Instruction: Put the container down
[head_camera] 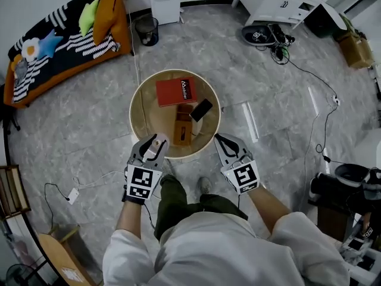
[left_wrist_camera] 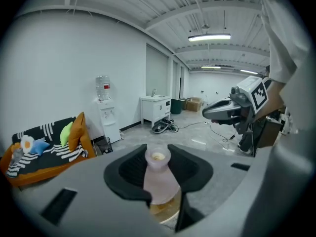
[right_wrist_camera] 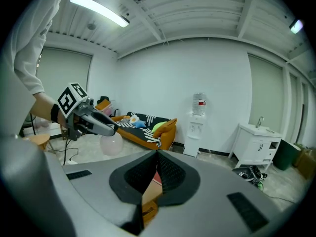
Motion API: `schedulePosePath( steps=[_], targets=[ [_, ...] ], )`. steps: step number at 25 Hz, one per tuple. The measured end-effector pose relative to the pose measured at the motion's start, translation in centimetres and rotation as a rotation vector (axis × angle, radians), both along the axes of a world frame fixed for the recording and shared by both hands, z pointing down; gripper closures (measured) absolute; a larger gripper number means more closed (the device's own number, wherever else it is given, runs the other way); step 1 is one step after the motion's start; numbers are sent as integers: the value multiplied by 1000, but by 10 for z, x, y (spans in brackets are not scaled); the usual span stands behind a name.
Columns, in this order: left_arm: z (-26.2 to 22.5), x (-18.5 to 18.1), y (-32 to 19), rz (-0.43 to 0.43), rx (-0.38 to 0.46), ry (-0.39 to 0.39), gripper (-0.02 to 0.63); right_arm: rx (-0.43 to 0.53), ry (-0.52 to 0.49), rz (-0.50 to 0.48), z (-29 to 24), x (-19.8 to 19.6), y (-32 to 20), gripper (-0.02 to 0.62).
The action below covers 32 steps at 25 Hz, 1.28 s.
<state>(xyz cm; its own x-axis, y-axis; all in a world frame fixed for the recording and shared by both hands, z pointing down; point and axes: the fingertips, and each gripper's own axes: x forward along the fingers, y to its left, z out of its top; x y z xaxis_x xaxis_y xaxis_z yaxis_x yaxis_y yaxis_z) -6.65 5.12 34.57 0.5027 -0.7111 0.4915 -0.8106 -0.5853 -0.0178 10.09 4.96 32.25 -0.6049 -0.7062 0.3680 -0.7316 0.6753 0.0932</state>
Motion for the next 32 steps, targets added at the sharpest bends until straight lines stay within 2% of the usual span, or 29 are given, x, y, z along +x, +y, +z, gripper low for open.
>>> schedulePosePath(
  steps=[7,12,14,19,32],
  targets=[
    [40,-28,-54,71,-28,17,472,8,29,31,19,-47,-70,574],
    [79,-33,-78,117,-61,19,471,-21,67,74,40,-65,-107,574],
    [99,-34,-86,126,-81,11,471,-1,75,68,49,-70,-121,574],
    [140,-30,-104,117,-113,2,471,13,60,41,81,-74,-146,572],
    [251,-15,-136,73,-169,-18,471,-98,28,16,196,-67,-182,572]
  ],
)
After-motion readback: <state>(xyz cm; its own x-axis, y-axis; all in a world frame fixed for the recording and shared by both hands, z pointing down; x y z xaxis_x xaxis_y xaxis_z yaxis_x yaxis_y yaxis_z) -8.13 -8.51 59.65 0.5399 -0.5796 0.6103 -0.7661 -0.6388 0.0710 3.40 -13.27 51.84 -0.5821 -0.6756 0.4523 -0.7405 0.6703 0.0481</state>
